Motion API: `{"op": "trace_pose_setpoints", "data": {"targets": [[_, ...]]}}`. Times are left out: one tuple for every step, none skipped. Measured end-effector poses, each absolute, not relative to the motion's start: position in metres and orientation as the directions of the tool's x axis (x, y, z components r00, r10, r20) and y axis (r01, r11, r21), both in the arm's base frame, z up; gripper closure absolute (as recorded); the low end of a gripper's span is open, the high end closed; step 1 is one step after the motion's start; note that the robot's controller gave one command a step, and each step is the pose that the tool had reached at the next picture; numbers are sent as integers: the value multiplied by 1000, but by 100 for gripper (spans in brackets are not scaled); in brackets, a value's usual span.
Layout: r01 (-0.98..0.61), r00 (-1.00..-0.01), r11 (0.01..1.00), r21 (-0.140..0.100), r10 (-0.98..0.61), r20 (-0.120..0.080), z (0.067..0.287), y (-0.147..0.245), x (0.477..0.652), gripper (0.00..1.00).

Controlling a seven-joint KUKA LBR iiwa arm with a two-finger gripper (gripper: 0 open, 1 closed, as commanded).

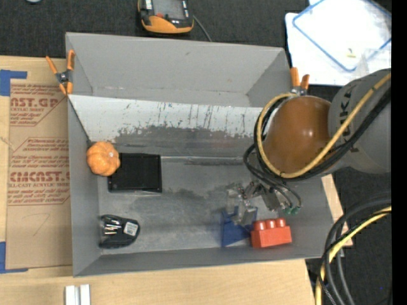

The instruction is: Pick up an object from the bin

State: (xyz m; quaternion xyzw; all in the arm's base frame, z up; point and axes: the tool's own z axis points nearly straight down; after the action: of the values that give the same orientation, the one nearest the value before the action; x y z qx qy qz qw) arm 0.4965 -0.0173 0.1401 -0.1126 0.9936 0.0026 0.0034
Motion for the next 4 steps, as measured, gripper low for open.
{"op": "trace_pose_setpoints", "data": {"targets": [[-223, -975, 975, 5, -223, -7, 140, -17, 497, 100], [-208, -978, 978, 6, -208, -9, 155, -9, 504, 100], [-225, -974, 974, 4, -225, -18, 144, -13, 495, 100], [-322, -947, 947, 2, -322, -18, 119, 7, 482, 100]]}}
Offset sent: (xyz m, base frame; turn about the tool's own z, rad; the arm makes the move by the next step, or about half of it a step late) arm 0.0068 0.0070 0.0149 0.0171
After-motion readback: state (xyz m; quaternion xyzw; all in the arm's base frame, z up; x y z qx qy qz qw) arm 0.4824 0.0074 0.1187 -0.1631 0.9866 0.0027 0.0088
